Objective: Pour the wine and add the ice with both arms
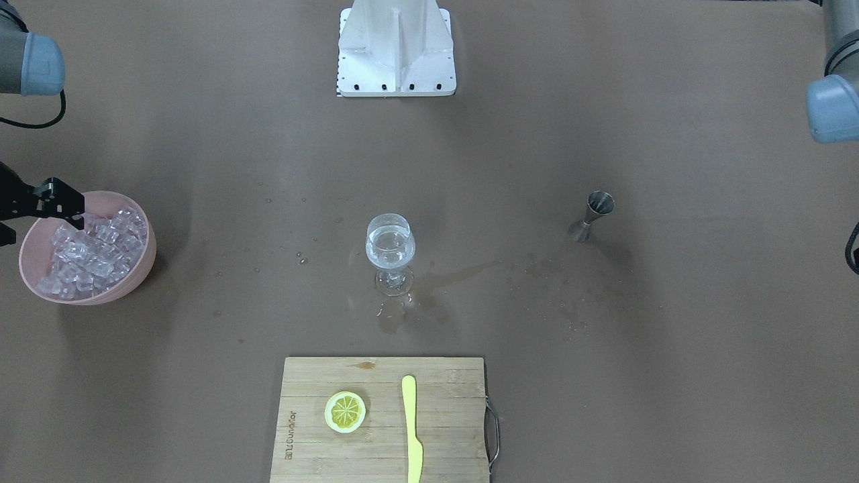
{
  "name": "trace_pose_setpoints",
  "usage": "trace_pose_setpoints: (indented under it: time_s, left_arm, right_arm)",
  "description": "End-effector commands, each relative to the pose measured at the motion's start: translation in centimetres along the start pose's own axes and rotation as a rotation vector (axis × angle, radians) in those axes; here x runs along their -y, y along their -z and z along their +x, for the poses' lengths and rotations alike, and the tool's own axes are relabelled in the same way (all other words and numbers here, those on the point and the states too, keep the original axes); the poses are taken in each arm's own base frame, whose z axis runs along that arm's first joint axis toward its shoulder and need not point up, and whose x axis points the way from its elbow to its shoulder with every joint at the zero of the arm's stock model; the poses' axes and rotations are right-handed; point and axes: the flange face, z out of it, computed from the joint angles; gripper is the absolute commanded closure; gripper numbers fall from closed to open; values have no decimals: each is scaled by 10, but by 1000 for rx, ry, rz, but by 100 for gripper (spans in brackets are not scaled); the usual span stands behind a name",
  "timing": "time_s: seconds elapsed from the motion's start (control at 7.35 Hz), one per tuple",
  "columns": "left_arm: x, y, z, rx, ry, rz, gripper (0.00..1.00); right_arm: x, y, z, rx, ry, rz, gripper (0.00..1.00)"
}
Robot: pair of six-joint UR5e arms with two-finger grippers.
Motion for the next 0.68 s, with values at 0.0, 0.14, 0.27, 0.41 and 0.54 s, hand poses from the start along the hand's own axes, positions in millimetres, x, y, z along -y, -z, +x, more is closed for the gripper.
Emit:
trace_pose_setpoints:
  time_s: [0.0,0.14,0.27,0.41,0.54]
  left_arm:
    - [-2,-2,-9,-23,18,-6,2]
    - [-2,-1,-12,-22,22,-4,2]
    - [-2,1,-15,-22,26,-3,2]
    - [-2,1,-16,-22,26,-3,2]
    - [-7,-2,-21,-22,33,-7,2]
  right_arm:
    - [18,-19,7,-21,-20,-28,0]
    - [24,-31,14,-31,-35,-47,0]
    - [29,-26,6,-27,-26,-37,0]
    - [27,-29,4,-26,-22,-42,2]
    - [23,-39,-7,-25,-4,-60,7]
